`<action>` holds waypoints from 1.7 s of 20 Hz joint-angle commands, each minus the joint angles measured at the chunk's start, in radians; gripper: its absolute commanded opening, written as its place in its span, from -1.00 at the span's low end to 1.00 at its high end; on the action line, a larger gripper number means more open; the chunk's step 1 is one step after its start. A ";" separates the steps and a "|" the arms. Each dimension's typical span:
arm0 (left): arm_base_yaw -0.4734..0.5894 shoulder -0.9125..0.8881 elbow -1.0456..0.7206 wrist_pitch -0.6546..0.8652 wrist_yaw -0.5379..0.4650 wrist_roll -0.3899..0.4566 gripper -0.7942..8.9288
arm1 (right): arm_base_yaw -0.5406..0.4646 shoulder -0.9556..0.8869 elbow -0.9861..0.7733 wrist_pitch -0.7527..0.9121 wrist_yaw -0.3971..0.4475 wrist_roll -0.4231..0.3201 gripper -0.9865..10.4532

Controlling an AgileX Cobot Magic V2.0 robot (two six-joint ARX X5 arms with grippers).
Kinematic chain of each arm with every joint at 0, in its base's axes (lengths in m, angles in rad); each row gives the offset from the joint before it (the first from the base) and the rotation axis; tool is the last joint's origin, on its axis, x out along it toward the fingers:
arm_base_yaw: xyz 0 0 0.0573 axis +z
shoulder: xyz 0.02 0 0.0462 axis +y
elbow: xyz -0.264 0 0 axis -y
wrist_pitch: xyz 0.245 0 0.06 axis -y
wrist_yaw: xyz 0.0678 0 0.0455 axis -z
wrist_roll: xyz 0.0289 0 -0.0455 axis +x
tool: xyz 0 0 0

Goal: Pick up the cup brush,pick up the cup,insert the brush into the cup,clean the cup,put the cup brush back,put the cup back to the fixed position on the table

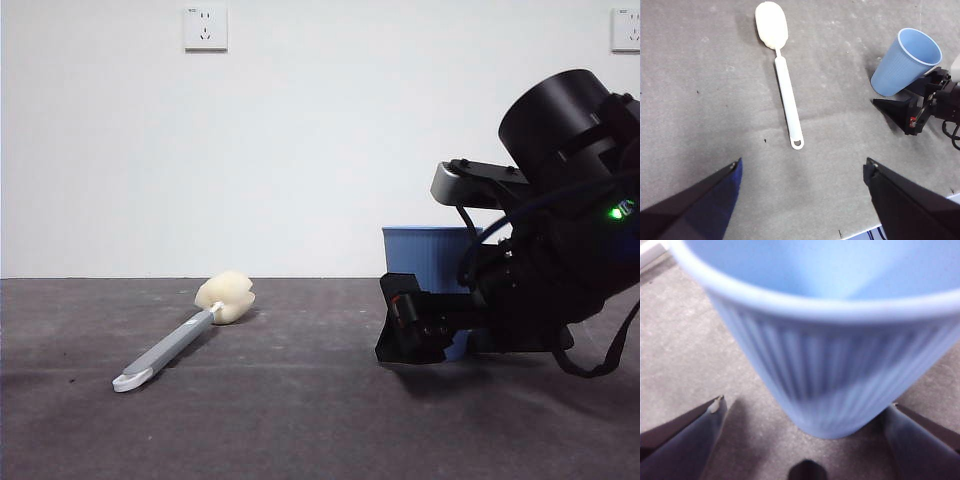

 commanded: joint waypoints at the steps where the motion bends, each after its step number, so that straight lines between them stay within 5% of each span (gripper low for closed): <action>1: 0.002 -0.002 -0.006 0.001 -0.002 0.012 0.00 | 0.003 -0.018 -0.031 -0.147 -0.004 0.059 0.07; 12: 0.002 -0.002 -0.006 0.001 0.000 0.012 0.00 | 0.015 -0.754 -0.030 -0.879 -0.062 0.133 0.06; 18: 0.002 -0.002 -0.006 0.001 0.055 0.012 0.00 | 0.015 -1.160 0.040 -1.219 -0.262 0.208 0.05; 23: 0.002 -0.002 -0.006 0.001 0.164 0.012 -0.08 | 0.015 -1.219 0.227 -1.465 -0.371 0.204 -0.23; 27: 0.002 -0.002 -0.006 0.001 0.219 0.012 -0.84 | 0.015 -1.214 0.319 -1.564 -0.371 0.185 -0.82; 34: 0.002 -0.002 -0.006 0.002 0.266 0.012 -0.85 | 0.015 -1.214 0.329 -1.601 -0.370 0.185 -0.85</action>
